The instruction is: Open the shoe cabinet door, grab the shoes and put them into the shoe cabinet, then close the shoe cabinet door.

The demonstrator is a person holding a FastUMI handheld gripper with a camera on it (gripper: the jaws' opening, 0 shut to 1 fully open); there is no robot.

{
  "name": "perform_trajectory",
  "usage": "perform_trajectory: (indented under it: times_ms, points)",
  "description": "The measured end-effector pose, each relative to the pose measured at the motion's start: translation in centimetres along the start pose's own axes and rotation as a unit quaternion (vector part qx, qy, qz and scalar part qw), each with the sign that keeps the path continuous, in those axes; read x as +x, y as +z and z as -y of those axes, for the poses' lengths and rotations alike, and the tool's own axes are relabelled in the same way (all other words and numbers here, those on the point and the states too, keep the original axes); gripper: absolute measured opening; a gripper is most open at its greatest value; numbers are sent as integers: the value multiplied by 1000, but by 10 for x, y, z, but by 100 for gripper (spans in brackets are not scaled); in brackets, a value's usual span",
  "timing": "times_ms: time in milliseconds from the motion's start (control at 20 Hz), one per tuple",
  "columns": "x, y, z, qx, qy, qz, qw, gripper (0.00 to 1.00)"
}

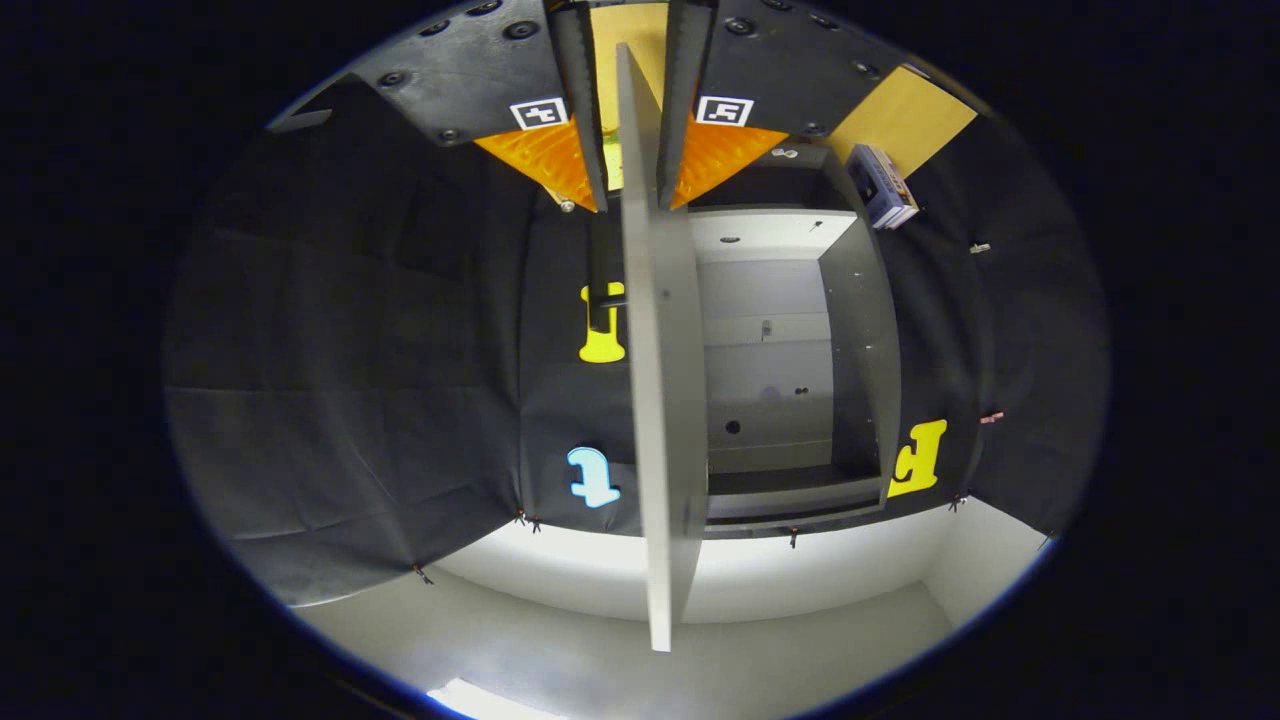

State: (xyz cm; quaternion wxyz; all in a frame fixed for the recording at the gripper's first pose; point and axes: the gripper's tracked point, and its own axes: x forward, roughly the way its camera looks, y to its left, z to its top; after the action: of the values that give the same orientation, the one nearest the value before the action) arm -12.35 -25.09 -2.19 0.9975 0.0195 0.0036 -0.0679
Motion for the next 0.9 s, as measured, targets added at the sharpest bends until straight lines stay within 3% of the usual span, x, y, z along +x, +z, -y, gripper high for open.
perform_trajectory:
  times_ms: [200,500,900]
  points:
    - [-6,-18,-3,-6,-1,-19,1000,32]
    - [1,-70,-59,-14,54,-76,996,32]
    - [20,-187,-161,-9,117,-205,972,33]
